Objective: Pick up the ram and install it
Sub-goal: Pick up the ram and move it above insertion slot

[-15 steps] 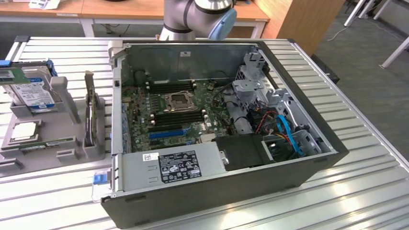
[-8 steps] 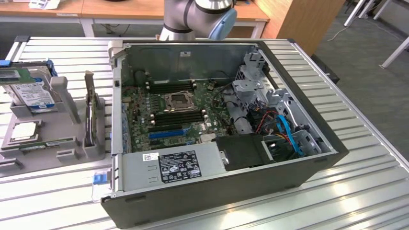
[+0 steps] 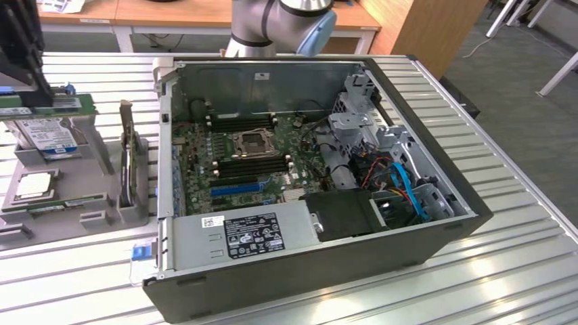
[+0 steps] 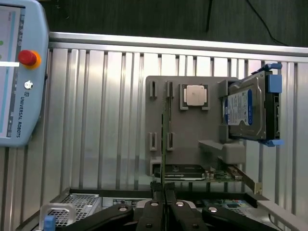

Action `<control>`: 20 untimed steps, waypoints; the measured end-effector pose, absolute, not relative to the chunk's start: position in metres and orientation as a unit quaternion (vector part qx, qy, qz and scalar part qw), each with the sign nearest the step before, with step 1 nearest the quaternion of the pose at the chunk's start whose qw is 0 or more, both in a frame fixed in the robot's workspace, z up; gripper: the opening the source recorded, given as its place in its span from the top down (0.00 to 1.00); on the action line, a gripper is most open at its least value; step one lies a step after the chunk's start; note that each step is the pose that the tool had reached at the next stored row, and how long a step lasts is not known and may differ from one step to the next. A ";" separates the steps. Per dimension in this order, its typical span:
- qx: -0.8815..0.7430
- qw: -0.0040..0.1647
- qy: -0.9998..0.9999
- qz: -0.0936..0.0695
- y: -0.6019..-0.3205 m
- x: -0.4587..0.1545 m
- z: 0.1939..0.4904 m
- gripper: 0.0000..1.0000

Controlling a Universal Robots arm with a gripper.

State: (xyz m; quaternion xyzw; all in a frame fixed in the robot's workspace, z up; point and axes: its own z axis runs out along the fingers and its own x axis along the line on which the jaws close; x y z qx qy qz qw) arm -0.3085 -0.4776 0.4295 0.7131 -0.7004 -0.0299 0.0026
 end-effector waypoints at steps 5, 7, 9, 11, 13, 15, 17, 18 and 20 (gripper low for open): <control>0.713 0.003 -0.700 -0.030 -0.478 -0.293 0.430 0.88; 0.713 0.003 -0.700 -0.030 -0.478 -0.287 0.429 0.88; 0.713 0.003 -0.700 -0.030 -0.478 -0.281 0.429 0.88; 0.713 0.003 -0.700 -0.030 -0.478 -0.275 0.430 0.88; 0.713 0.003 -0.700 -0.030 -0.478 -0.268 0.430 0.88; 0.713 0.003 -0.700 -0.030 -0.478 -0.262 0.429 0.88; 0.713 0.003 -0.700 -0.030 -0.478 -0.255 0.429 0.88; 0.713 0.003 -0.700 -0.030 -0.478 -0.252 0.430 0.88; 0.713 0.003 -0.700 -0.030 -0.478 -0.245 0.430 0.88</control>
